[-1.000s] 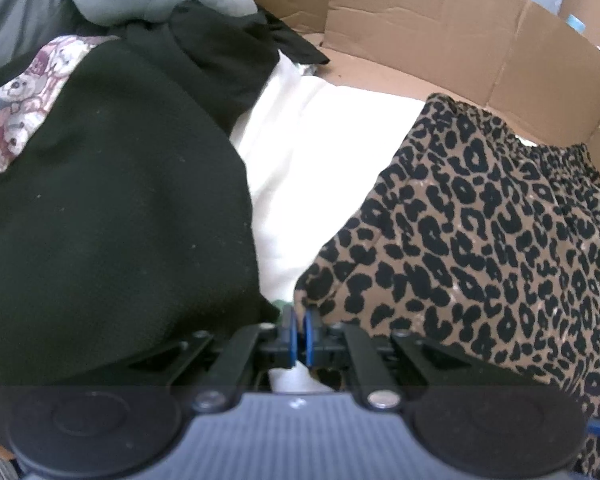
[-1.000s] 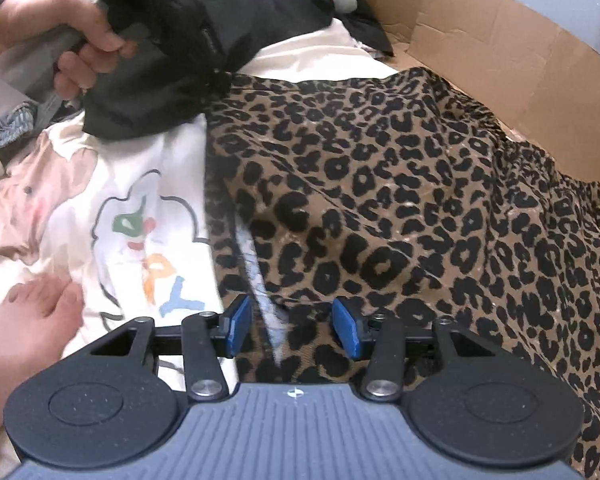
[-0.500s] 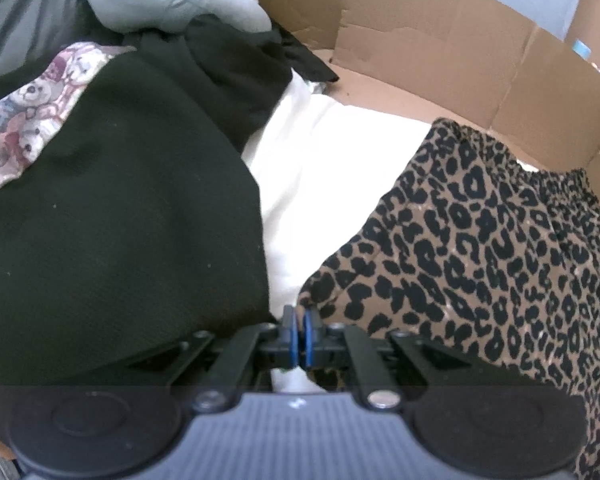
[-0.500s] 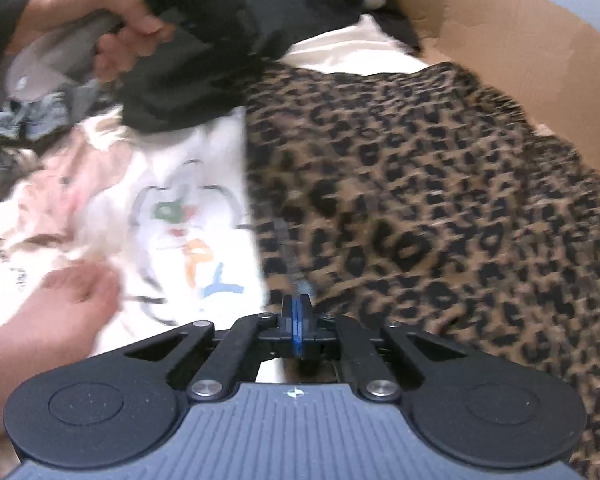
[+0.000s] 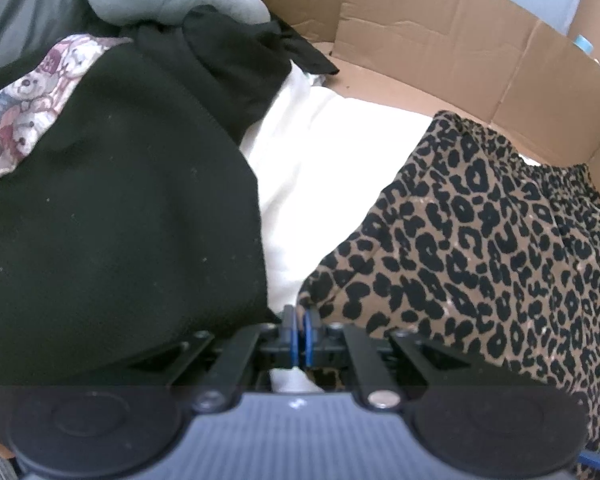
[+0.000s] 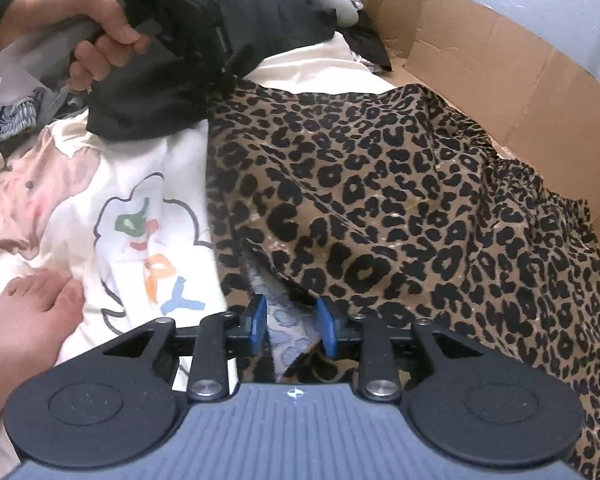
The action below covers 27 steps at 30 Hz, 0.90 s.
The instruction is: Fold clothes
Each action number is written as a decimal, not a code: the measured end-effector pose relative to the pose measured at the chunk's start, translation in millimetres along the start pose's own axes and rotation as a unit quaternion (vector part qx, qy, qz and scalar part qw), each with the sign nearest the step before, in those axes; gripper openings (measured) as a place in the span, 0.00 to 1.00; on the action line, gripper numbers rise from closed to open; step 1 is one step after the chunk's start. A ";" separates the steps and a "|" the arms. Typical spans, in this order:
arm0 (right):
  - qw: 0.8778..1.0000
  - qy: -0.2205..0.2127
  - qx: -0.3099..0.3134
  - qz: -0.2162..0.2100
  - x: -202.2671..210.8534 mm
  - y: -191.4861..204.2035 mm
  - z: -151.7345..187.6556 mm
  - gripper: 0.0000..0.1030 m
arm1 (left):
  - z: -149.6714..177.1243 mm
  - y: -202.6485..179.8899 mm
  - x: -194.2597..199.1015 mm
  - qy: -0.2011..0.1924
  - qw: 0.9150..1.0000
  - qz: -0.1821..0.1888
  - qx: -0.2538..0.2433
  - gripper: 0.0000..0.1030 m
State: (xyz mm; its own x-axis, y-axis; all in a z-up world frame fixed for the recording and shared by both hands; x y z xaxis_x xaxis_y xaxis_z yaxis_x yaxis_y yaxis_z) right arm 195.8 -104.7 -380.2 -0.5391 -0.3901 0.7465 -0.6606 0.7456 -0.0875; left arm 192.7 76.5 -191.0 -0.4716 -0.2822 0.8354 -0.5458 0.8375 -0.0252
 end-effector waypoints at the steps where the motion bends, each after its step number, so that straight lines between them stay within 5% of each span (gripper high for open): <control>1: 1.000 -0.004 0.001 0.003 1.5 0.8 -1.1 0.34 | 0.1 -0.4 -0.1 0.000 1.000 0.000 0.000 0.04; 6: 0.999 -0.028 -0.006 0.025 7.2 -7.4 -7.6 0.39 | -0.5 -0.8 -1.9 0.003 1.000 -0.002 0.008 0.04; 15: 0.999 0.003 0.027 -0.016 -11.5 0.3 2.5 0.41 | -1.1 1.5 -2.6 0.002 1.000 -0.002 0.017 0.04; 17: 0.999 0.017 0.031 -0.018 -17.4 -1.6 5.8 0.00 | -2.0 1.8 -1.3 -0.004 1.000 -0.006 0.018 0.04; 27: 0.998 -0.001 0.037 -0.054 0.3 3.7 13.2 0.00 | -7.1 13.0 2.0 -0.006 0.997 -0.013 0.072 0.04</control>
State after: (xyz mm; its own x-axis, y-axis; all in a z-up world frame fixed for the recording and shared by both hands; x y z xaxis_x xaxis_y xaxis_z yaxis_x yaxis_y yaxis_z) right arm 186.3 -109.1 -389.1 -0.4640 -0.4673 0.7525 -0.7516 0.6573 -0.0552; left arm 189.5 90.2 -185.8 -0.4636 -0.3096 0.8302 -0.6514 0.7542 -0.0825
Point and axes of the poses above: each gripper's, at about its wrist camera, not at the fingertips, and x roughly against the way its jaws point, y to its left, z to its underside, the point moved 1 cm from there along -x, roughly the way its jaws point, and after that the axes turned 5 degrees about -y, right-handed, at the moved point
